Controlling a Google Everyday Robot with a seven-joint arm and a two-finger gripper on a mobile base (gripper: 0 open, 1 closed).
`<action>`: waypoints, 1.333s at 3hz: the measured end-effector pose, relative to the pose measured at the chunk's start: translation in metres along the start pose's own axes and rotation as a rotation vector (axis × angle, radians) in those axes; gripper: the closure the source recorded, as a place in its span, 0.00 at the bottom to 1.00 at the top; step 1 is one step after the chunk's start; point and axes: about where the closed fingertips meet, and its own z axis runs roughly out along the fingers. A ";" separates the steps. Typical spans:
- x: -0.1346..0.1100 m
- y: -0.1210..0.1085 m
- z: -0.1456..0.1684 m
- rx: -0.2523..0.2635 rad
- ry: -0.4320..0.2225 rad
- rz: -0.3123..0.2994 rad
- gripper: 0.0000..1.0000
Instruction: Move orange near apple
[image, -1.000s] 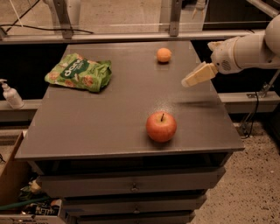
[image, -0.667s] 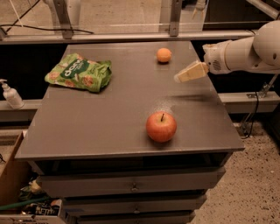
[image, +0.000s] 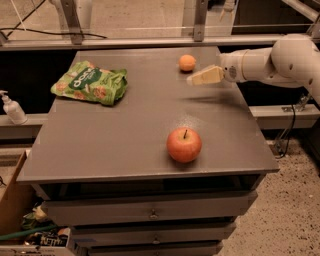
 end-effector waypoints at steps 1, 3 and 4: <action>-0.003 -0.007 0.025 -0.038 -0.040 0.019 0.00; -0.012 -0.018 0.058 -0.082 -0.112 0.002 0.00; -0.013 -0.023 0.073 -0.083 -0.127 -0.033 0.00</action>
Offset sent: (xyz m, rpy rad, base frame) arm 0.0634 0.0260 -0.0098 0.1173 -0.0716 0.0830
